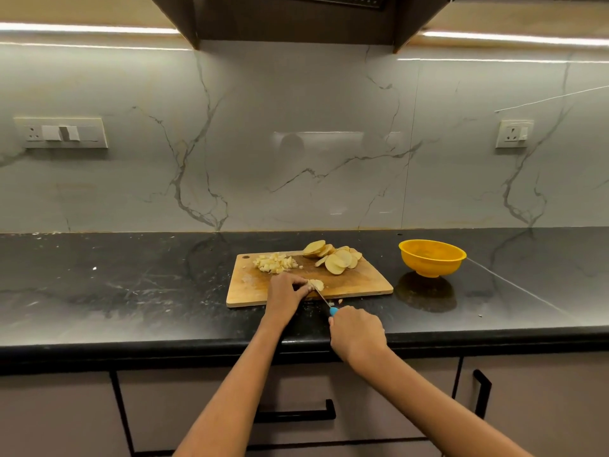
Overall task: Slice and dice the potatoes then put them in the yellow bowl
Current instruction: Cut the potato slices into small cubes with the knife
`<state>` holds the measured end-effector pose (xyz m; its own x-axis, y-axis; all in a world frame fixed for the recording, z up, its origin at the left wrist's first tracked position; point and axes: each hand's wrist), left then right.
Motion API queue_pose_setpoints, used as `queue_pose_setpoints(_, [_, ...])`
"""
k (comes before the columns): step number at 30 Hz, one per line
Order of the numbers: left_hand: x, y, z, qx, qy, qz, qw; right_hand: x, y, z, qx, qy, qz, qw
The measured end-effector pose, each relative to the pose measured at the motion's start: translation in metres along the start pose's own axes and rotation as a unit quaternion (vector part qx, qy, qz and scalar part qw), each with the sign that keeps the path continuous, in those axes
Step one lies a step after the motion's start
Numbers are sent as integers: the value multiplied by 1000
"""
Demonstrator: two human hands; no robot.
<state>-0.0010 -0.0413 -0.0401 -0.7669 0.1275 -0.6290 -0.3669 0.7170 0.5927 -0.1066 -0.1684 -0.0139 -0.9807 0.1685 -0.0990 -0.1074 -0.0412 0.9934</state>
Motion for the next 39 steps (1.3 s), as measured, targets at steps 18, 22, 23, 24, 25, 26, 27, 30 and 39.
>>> queue_pose_setpoints(18, [-1, 3, 4, -1, 23, -27, 999, -33, 15, 19, -245, -103, 187, 946])
queue_pose_setpoints(22, [-2, 5, 4, -3, 14, -15, 1000, -39, 23, 25, -215, -104, 238, 942])
queue_pose_setpoints(23, [-2, 5, 3, -3, 12, -12, 1000, -41, 26, 26, -220, -103, 251, 937])
queue_pose_setpoints(24, [-2, 6, 3, -2, 12, -12, 1000, -43, 28, 27, -224, -101, 261, 933])
queue_pose_setpoints(25, [-2, 6, 2, -2, 14, -14, 1000, -44, 29, 28, -224, -98, 266, 932])
queue_pose_setpoints(26, [-1, 6, 0, -3, 16, -16, 1000, -43, 29, 27, -217, -94, 264, 935])
queue_pose_setpoints(27, [0, 5, -1, -5, 16, -18, 1000, -40, 28, 26, -200, -87, 252, 943])
queue_pose_setpoints(30, [1, 5, -3, -13, 17, -28, 999, -26, 16, 18, -74, -14, 133, 988])
queue_pose_setpoints(39, [3, 5, -3, -1, 45, -37, 998, -15, 7, 7, -109, -24, 36, 993])
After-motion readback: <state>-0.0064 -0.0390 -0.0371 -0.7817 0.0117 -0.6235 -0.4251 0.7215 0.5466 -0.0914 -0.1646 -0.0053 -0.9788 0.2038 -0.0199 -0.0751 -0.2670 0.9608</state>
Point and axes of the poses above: each hand's wrist, its own x-axis away from the middle knuckle, its own y-axis out of the back of the hand, z = x × y, and after that the axes turned 13 degrees about -y, right-handed
